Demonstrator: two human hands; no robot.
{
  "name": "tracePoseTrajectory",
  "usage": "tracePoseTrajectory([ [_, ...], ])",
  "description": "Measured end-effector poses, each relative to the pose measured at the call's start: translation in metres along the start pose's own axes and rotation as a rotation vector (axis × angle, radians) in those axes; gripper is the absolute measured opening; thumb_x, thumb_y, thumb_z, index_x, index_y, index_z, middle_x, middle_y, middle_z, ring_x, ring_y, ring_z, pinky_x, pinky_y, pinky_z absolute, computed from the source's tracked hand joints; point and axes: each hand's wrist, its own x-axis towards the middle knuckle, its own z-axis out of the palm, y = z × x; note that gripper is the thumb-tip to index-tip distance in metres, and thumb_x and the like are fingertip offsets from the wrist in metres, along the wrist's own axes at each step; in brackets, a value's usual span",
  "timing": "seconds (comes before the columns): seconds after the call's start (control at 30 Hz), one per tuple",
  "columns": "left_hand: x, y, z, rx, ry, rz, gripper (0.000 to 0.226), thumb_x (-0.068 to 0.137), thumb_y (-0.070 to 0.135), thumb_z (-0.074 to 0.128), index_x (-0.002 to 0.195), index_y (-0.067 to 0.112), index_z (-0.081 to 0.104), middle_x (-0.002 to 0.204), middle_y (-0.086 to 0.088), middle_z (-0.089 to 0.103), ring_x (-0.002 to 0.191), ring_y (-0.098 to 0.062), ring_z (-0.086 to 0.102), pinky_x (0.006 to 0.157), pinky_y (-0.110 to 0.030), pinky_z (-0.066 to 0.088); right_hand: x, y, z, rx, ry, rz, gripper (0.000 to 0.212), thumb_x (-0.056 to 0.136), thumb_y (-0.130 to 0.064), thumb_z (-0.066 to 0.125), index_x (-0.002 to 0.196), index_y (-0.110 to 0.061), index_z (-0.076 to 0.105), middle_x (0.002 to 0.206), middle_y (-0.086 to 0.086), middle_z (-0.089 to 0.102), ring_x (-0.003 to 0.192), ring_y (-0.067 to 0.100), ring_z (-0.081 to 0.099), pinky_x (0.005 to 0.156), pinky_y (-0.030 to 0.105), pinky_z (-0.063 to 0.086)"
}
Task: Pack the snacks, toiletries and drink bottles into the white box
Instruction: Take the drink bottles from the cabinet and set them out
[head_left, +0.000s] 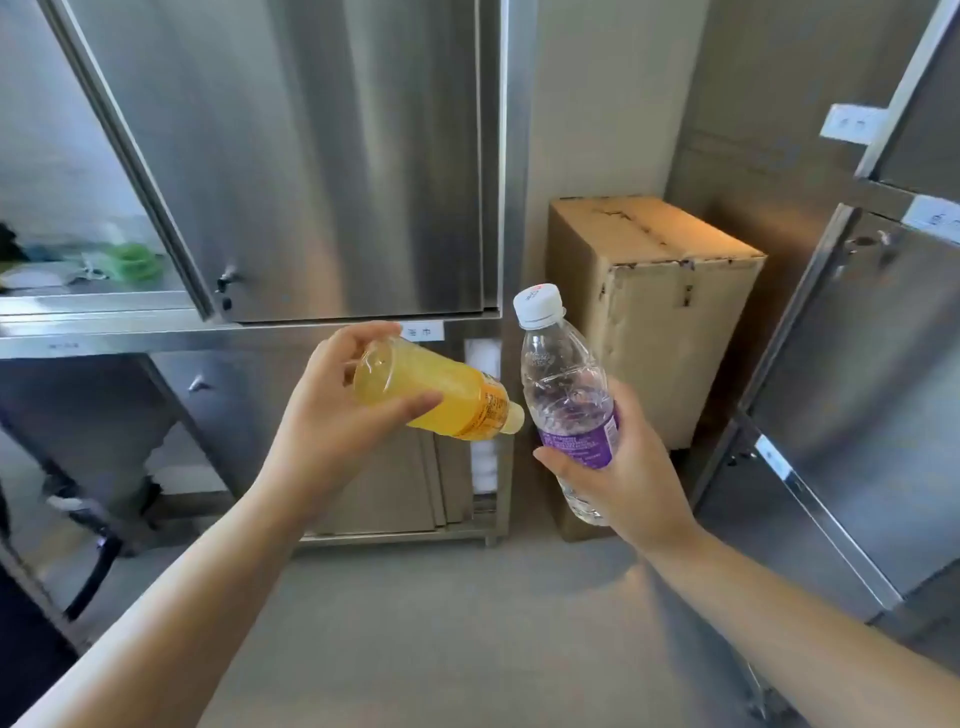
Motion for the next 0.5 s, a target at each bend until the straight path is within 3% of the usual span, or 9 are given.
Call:
tracePoseTrajectory([
  [0.1, -0.005, -0.013, -0.056, -0.022, 0.138, -0.084, 0.059, 0.049, 0.048, 0.081, 0.103, 0.052, 0.057, 0.109, 0.012, 0.061, 0.095, -0.008, 0.061, 0.07, -0.02, 0.051, 0.027, -0.017, 0.058, 0.062, -0.149, -0.082, 0.067, 0.068, -0.055, 0.075, 0.123, -0.048, 0.038, 0.114, -0.027, 0.057, 0.106, -0.001, 0.058, 0.08, 0.011, 0.048],
  [0.2, -0.005, -0.025, -0.089, -0.079, 0.24, -0.149, 0.054, 0.053, 0.041, 0.081, 0.101, 0.051, 0.059, 0.1, 0.019, 0.064, 0.095, -0.009, 0.062, 0.079, -0.031, 0.054, 0.05, -0.027, 0.104, 0.063, -0.265, -0.141, 0.067, 0.066, -0.061, 0.072, 0.122, -0.054, 0.036, 0.115, -0.031, 0.054, 0.105, -0.006, 0.056, 0.078, 0.005, 0.044],
  [0.33, 0.009, -0.047, -0.11, -0.102, 0.333, -0.211, 0.053, 0.055, 0.038, 0.083, 0.103, 0.047, 0.061, 0.1, 0.016, 0.065, 0.093, -0.009, 0.064, 0.075, -0.026, 0.053, 0.082, -0.017, 0.148, 0.158, -0.329, -0.113, 0.067, 0.064, -0.056, 0.074, 0.122, -0.048, 0.04, 0.111, -0.03, 0.057, 0.102, -0.006, 0.058, 0.076, 0.005, 0.044],
  [0.5, 0.046, -0.074, -0.126, -0.13, 0.418, -0.264, 0.059, 0.051, 0.042, 0.084, 0.105, 0.042, 0.062, 0.098, 0.016, 0.066, 0.093, -0.008, 0.064, 0.072, -0.023, 0.052, 0.13, -0.003, 0.193, 0.211, -0.456, -0.108, 0.067, 0.065, -0.048, 0.078, 0.117, -0.057, 0.037, 0.11, -0.033, 0.055, 0.103, -0.007, 0.056, 0.077, 0.004, 0.044],
])
